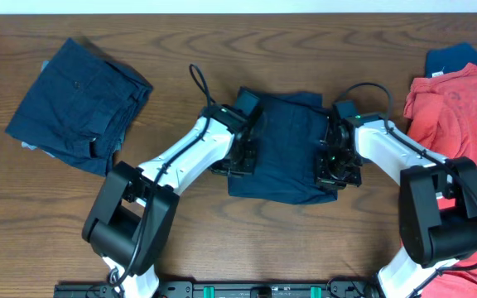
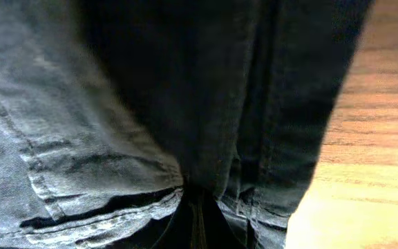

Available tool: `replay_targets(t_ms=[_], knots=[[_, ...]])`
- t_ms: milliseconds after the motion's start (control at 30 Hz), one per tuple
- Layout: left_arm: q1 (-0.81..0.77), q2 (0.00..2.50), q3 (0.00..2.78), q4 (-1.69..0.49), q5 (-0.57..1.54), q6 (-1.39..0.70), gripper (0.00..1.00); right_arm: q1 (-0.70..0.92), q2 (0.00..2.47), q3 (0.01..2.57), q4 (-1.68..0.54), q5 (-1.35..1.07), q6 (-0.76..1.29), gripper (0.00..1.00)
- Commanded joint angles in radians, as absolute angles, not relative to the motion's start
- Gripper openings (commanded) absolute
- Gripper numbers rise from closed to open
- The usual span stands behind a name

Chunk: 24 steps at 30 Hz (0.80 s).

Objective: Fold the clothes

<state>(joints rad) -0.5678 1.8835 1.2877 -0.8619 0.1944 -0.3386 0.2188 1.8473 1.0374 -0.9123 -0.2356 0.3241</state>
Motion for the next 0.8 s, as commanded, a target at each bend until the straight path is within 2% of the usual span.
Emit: replay_targets(t_ms=[0, 200, 300, 400, 467, 500, 533, 767], knots=[[-0.537, 1.895, 1.279, -0.847, 0.13, -0.321, 0.08, 0.201, 1.905, 0.998, -0.871, -0.149, 0.371, 0.01], [-0.474, 1.885, 1.332, -0.9, 0.129, -0.321, 0.09, 0.175, 1.84, 1.065, -0.953, -0.155, 0.302, 0.01], [-0.447, 1.862, 1.391, -0.941, 0.203, -0.321, 0.13, 0.165, 1.764, 1.143, -1.038, -0.218, 0.19, 0.01], [-0.442, 1.832, 1.412, -0.886, 0.282, -0.321, 0.16, 0.162, 1.685, 1.207, -1.063, -0.217, 0.175, 0.01], [-0.444, 1.825, 1.412, -0.799, 0.308, -0.322, 0.14, 0.162, 1.639, 1.219, -1.002, -0.218, 0.195, 0.01], [-0.446, 1.826, 1.412, -0.753, 0.306, -0.321, 0.08, 0.165, 1.62, 1.217, -0.945, -0.218, 0.212, 0.02], [-0.447, 1.829, 1.41, -0.71, 0.303, -0.316, 0.06, 0.167, 1.615, 1.216, -0.902, -0.222, 0.216, 0.03], [-0.448, 1.916, 1.406, -0.453, 0.301, -0.284, 0.06, 0.18, 1.699, 1.2, -0.583, -0.255, 0.266, 0.02]])
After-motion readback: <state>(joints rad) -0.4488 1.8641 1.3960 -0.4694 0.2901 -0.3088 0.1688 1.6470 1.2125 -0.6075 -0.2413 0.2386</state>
